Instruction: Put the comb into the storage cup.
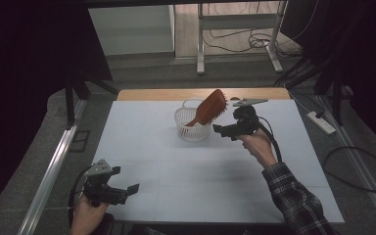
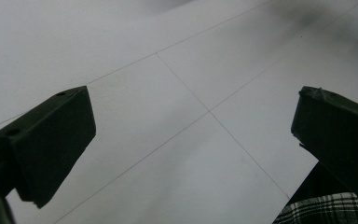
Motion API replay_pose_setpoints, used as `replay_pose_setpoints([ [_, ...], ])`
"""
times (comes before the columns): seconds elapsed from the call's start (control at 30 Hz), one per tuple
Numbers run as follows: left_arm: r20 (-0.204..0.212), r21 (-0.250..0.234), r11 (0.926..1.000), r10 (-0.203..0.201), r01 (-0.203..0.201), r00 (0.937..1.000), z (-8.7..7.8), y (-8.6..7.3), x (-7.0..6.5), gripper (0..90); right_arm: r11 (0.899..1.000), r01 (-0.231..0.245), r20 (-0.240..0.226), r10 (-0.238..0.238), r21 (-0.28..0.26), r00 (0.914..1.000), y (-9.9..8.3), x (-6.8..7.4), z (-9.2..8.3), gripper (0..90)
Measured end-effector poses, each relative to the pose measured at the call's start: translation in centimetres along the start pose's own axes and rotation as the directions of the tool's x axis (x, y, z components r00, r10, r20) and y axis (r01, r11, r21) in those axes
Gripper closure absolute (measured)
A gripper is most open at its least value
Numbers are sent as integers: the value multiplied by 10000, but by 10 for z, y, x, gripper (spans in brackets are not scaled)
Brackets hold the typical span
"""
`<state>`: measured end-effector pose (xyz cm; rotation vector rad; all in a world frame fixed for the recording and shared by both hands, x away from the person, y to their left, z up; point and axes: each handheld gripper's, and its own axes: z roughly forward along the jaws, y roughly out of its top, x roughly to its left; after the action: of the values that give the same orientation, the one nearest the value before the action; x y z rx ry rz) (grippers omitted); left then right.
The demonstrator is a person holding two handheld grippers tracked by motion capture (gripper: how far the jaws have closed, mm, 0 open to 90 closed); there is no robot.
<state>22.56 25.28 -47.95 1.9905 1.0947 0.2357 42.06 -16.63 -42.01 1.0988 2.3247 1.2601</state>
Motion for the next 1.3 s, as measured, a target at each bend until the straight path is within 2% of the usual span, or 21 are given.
replay_pose_setpoints([
  [0.3,36,-11,10000,-60,60,10000,0,0,1,0,9999,-36,24,36,96,10000,-9,-1,-2,0],
  [0.7,94,-42,10000,-71,72,9999,0,0,1,2,9994,194,13,-195,302,9998,-20,-1,-3,0],
  [1.3,90,-32,9999,-156,157,9998,-1,-1,2,4,9972,377,-23,-377,644,9993,-26,1,-15,0],
])
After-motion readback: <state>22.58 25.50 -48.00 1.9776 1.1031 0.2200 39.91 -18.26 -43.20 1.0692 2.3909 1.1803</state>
